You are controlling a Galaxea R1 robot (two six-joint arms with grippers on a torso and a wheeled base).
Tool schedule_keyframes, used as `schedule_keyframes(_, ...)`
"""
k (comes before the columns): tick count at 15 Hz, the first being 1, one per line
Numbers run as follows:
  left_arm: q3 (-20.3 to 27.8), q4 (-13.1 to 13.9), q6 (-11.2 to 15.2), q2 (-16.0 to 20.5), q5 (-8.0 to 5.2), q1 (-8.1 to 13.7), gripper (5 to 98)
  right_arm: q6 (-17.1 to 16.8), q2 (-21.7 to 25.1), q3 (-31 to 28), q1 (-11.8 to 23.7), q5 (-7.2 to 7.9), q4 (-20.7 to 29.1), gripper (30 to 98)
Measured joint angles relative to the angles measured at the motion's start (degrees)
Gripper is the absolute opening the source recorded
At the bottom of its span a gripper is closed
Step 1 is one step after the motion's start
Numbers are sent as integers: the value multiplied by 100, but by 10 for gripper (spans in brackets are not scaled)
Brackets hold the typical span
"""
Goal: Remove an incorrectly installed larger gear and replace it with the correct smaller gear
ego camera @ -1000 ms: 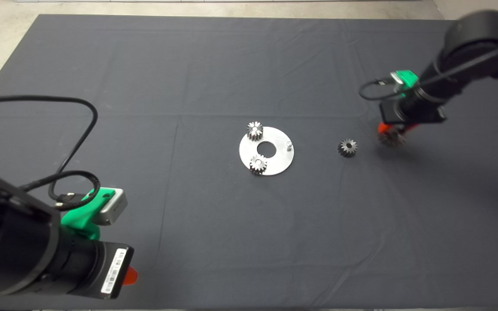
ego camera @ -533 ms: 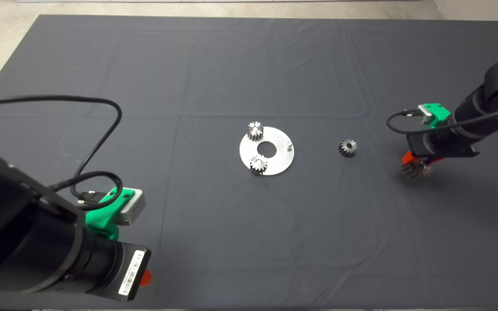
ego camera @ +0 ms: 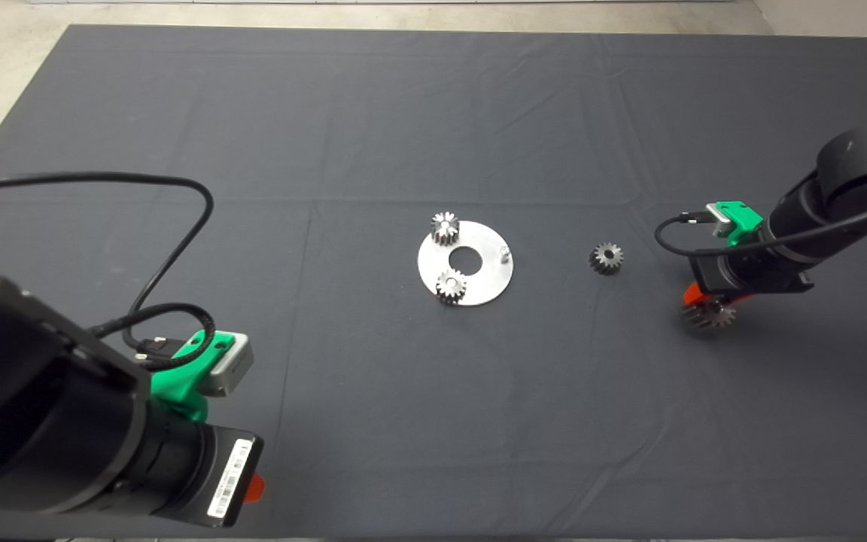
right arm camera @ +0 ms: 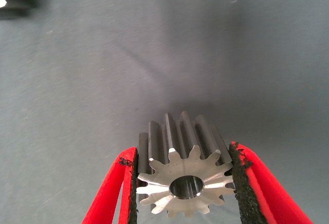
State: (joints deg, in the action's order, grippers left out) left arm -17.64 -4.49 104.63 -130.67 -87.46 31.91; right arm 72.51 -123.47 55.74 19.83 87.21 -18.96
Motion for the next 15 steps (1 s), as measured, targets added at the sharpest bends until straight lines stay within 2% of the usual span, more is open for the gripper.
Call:
schedule_keyframes(7,-44,-1,-4,-9,-2,0,493,4,-131,-119,1,3,0,392)
schedule_keyframes(15,-93,-6,-4,-12,0,0,493,41,-162,-225,35,25,11,452)
